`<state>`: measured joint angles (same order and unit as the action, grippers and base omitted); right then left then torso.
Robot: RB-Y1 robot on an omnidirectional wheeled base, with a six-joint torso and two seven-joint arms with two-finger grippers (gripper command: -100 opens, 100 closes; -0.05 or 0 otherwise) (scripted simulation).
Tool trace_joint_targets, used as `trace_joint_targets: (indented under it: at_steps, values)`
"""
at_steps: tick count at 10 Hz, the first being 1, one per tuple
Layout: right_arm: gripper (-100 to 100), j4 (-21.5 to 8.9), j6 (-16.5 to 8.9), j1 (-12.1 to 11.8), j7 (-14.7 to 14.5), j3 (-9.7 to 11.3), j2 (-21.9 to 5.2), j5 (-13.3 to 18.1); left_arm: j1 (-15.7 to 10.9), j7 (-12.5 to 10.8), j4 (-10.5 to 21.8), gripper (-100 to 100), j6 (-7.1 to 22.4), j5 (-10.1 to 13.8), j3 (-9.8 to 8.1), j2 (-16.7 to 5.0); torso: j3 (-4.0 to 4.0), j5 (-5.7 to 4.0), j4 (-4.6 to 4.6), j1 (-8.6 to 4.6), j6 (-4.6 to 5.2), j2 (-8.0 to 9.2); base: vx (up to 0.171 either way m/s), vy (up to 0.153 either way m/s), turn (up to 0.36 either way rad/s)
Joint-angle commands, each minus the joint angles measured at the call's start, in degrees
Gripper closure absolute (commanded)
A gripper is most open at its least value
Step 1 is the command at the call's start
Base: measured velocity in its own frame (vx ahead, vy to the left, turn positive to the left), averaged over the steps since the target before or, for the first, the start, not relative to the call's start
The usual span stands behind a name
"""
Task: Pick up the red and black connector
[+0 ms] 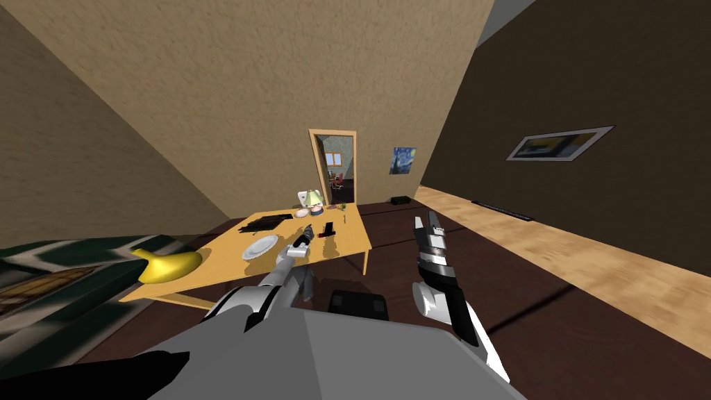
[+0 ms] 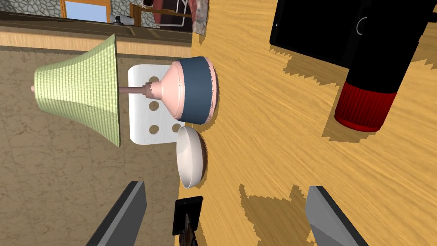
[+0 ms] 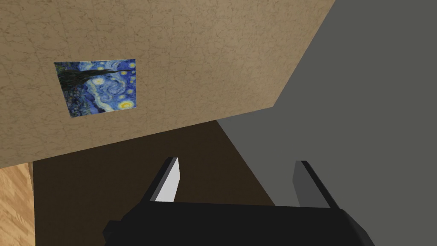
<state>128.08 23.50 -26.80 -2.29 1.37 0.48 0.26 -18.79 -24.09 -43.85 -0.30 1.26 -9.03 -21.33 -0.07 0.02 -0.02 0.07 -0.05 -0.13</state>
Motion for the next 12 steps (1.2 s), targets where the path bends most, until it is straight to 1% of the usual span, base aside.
trace_joint_targets:
  at_steps: [1, 2, 3, 4, 5, 6, 7, 8, 9, 10, 11, 12]
  values:
    - [0, 0.00, 0.00, 0.00, 0.00, 0.00, 0.00, 0.00, -2.00, -0.67, 2.86, -100, 1.25, 0.40, -0.35, 0.17, 0.00, 0.00, 0.00, 0.00, 0.00, 0.00, 0.019, 0.021, -0.129]
    - [0, 0.00, 0.00, 0.00, 0.00, 0.00, 0.00, 0.00, -2.00, -0.67, 4.10, -100, 1.25, 0.40, -0.35, 0.17, -0.01, 0.00, 0.00, 0.00, 0.03, -0.02, 0.019, 0.022, -0.097]
    - [0, 0.00, 0.00, 0.00, 0.00, 0.00, 0.00, 0.00, -3.37, -1.11, 5.67, -100, 2.59, 0.65, -0.77, 0.50, -0.01, 0.00, -0.01, 0.01, -0.01, -0.02, 0.018, 0.026, -0.153]
    - [0, 0.00, 0.00, 0.00, 0.00, 0.00, 0.00, 0.00, -3.37, -1.11, 6.74, -100, 2.59, 0.65, -0.77, 0.50, -0.01, 0.00, 0.00, 0.01, 0.03, -0.03, 0.017, 0.024, -0.076]
    - [0, 0.00, 0.00, 0.00, 0.00, 0.00, 0.00, 0.00, -3.37, -1.11, 6.74, -100, 2.59, 0.65, -0.77, 0.50, -0.01, 0.00, -0.01, 0.01, -0.02, -0.01, 0.008, 0.007, 0.017]
    - [0, 0.00, 0.00, 0.00, 0.00, 0.00, 0.00, 0.00, -4.63, -1.53, 8.45, -100, 3.86, 0.90, -1.17, 0.81, 0.01, -0.01, 0.00, -0.03, -0.02, 0.01, 0.014, 0.012, -0.115]
    - [0, 0.00, 0.00, 0.00, 0.00, 0.00, 0.00, 0.00, -4.63, -1.53, 9.26, -100, 3.86, 0.90, -1.17, 0.81, 0.00, -0.01, 0.00, -0.04, 0.02, -0.01, 0.015, 0.016, -0.096]
    - [0, 0.00, 0.00, 0.00, 0.00, 0.00, 0.00, 0.00, -5.77, -1.92, 10.84, -100, 5.06, 1.13, -1.55, 1.11, 0.00, -0.01, 0.00, -0.03, -0.01, 0.00, 0.024, 0.022, -0.135]
    - [0, 0.00, 0.00, 0.00, 0.00, 0.00, 0.00, 0.00, -5.77, -1.92, 11.49, -100, 5.06, 1.13, -1.55, 1.11, -0.02, 0.00, 0.00, -0.01, 0.01, -0.03, 0.022, 0.022, -0.067]
    - [0, 0.00, 0.00, 0.00, 0.00, 0.00, 0.00, 0.00, -6.78, -2.28, 13.23, -100, 6.18, 1.34, -1.89, 1.41, -0.02, 0.00, -0.01, 0.00, -0.02, -0.03, 0.024, 0.022, -0.088]
    - [0, 0.00, 0.00, 0.00, 0.00, 0.00, 0.00, 0.00, -7.65, -2.60, 15.74, -100, 7.21, 1.54, -2.20, 1.68, -0.03, 0.00, -0.01, 0.00, 0.00, -0.05, 0.046, 0.041, -0.144]
    - [0, 0.00, 0.00, 0.00, 0.00, 0.00, 0.00, 0.00, -7.65, -2.60, 15.88, -100, 7.21, 1.54, -2.20, 1.68, -0.06, 0.01, -0.02, 0.06, -0.01, -0.10, 0.039, 0.036, -0.094]
